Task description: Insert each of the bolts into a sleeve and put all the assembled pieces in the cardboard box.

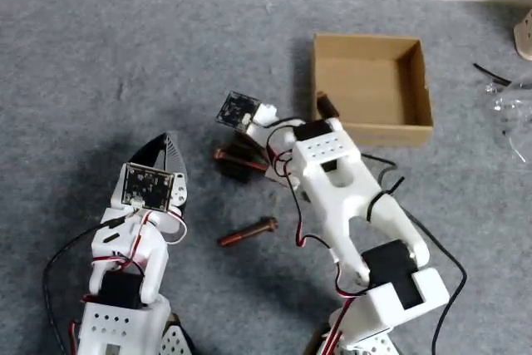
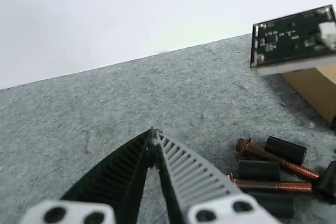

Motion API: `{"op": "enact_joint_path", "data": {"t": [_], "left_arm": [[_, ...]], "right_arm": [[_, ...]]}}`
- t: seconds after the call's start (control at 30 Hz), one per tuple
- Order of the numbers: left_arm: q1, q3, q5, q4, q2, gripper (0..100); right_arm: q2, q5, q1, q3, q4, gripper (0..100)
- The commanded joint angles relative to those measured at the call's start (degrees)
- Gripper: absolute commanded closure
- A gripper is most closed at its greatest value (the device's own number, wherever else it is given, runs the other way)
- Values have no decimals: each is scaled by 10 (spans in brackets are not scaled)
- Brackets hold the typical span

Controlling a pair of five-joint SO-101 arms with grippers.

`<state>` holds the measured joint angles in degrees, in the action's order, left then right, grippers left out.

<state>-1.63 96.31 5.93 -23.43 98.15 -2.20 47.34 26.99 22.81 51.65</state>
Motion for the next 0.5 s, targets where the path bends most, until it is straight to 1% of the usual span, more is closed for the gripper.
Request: {"op": "enact_joint_path", "data": {"t": [0.0,0.13,0.2,0.33,0.47], "left_arm": [[3,13,-2,12,-3,993],[3,13,-2,12,-3,993],[3,13,-2,12,-3,993],[3,13,-2,12,-3,993],[3,13,-2,12,-3,993]], "right_arm": [[12,12,-9,-11,8,764],[-12,17,0,-12,8,764],[-22,41,7,-12,11,764],[-48,73,10,-15,62,764],[-80,84,8,-18,69,764]]}}
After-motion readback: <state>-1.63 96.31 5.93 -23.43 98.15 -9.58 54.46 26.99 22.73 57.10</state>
